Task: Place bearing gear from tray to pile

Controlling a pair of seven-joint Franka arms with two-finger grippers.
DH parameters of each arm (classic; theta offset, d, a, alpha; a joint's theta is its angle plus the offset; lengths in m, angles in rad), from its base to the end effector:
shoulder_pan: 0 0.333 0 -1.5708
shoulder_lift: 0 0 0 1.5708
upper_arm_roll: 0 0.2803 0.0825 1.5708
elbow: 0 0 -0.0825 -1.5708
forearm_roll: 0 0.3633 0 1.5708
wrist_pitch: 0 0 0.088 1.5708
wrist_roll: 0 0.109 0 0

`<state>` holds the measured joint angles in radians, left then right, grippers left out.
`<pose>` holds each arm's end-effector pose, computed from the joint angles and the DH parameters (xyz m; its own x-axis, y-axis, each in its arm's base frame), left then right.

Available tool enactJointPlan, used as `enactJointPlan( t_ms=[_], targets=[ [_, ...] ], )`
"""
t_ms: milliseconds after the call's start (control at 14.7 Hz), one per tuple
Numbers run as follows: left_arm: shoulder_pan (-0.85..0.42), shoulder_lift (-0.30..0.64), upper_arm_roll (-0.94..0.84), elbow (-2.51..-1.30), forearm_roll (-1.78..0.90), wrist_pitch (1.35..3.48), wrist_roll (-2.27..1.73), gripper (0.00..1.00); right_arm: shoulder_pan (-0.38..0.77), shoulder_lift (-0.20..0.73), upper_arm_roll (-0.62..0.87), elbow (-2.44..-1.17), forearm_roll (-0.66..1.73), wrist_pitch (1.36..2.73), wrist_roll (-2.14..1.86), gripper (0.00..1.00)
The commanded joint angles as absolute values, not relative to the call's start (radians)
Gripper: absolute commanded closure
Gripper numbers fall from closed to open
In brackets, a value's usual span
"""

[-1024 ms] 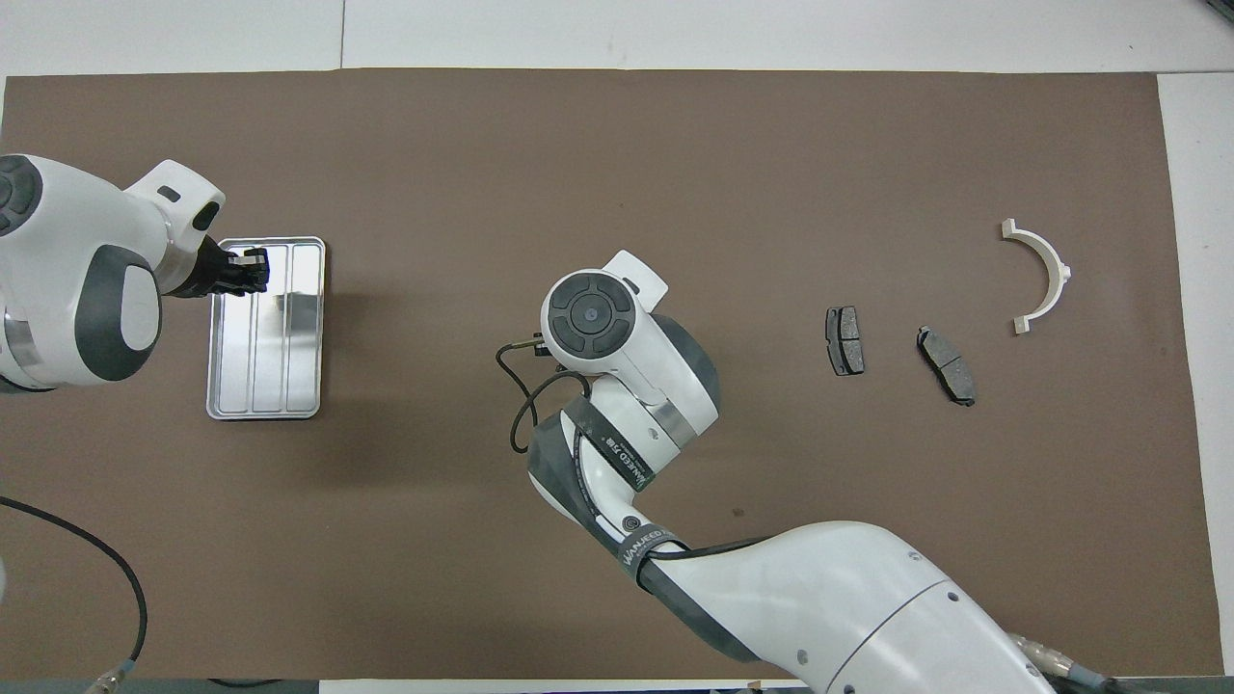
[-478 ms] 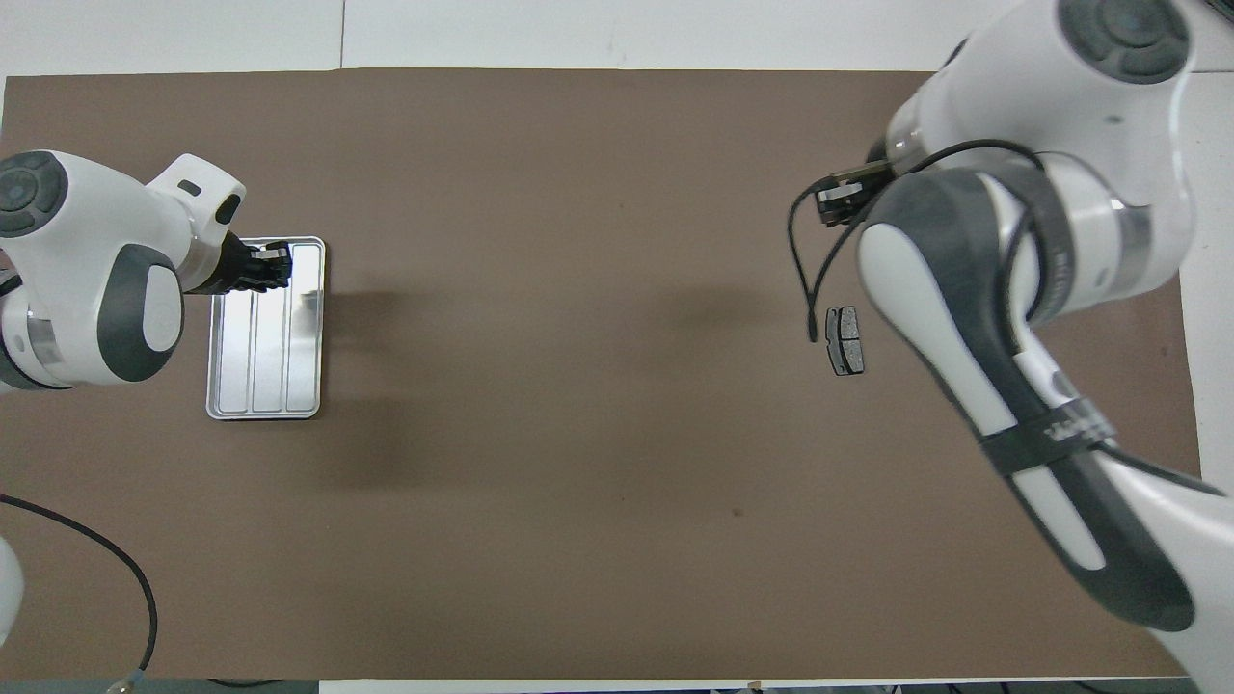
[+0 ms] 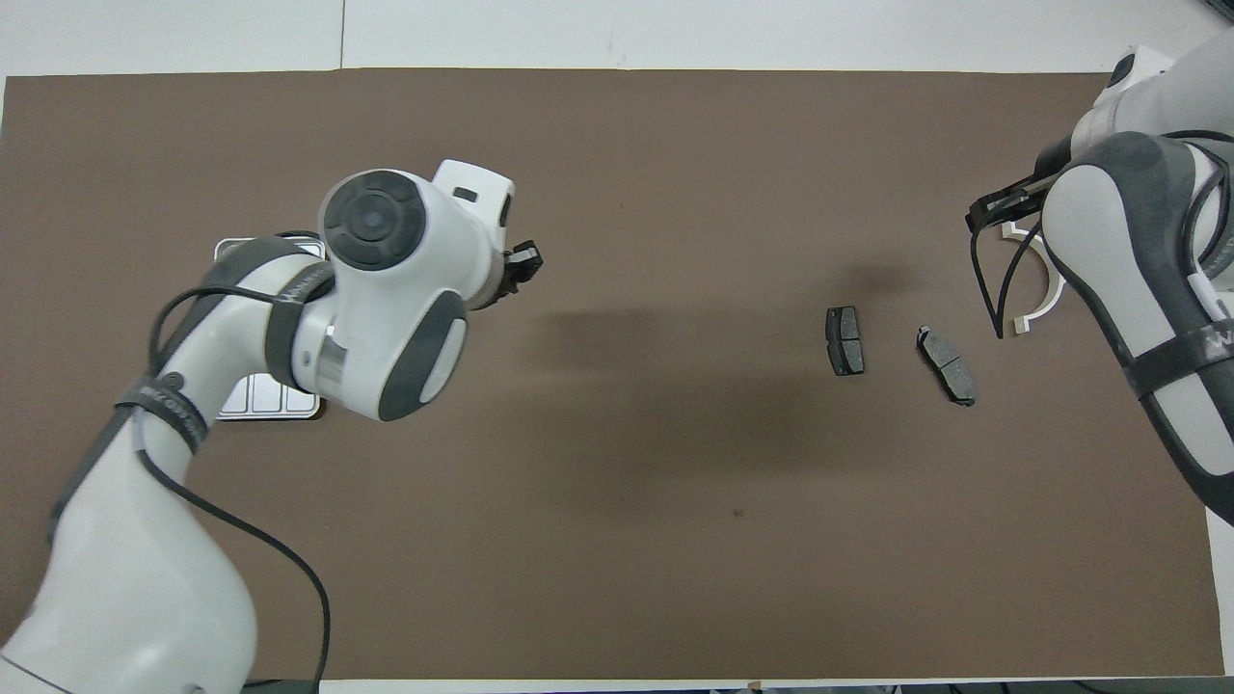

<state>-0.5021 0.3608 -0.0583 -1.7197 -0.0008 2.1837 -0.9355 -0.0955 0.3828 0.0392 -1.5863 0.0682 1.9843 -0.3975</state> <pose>0.5371 -0.3336 0.3619 0.9268 0.3728 0.0443 0.3675 -0.9250 0.0960 0.6369 -0.0341 0.3900 0.9515 0.3047 0.0431 0.3070 -0.9494 -0.0659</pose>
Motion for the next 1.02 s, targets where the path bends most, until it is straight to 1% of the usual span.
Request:
enactJointPlan(
  t_ms=[0, 136, 273, 614, 751, 955],
  targets=[
    [-0.621, 0.506, -0.028, -1.562, 0.031, 2.163, -1.08, 1.0, -0.133, 0.364, 0.055, -1.731, 0.071, 2.129, -0.463, 1.0],
    [-0.647, 0.55, -0.026, -1.551, 0.032, 2.2, -1.101, 1.0, -0.146, 0.37, 0.055, -1.782, 0.072, 2.202, -0.495, 1.0],
    [-0.647, 0.619, -0.018, -1.502, 0.047, 2.201, -1.106, 1.0, -0.149, 0.379, 0.055, -1.793, 0.072, 2.226, -0.502, 1.0],
    [-0.643, 0.621, -0.002, -1.512, 0.074, 2.218, -1.106, 1.0, -0.149, 0.439, 0.054, -1.798, 0.071, 2.281, -0.497, 1.0],
    [-0.646, 0.621, -0.002, -1.539, 0.078, 2.238, -1.106, 1.0, -0.15, 0.465, 0.054, -1.798, 0.072, 2.31, -0.499, 1.0],
    [-0.647, 0.62, -0.002, -1.56, 0.092, 2.244, -1.108, 1.0, -0.15, 0.477, 0.054, -1.801, 0.072, 2.321, -0.494, 1.0]
  ],
)
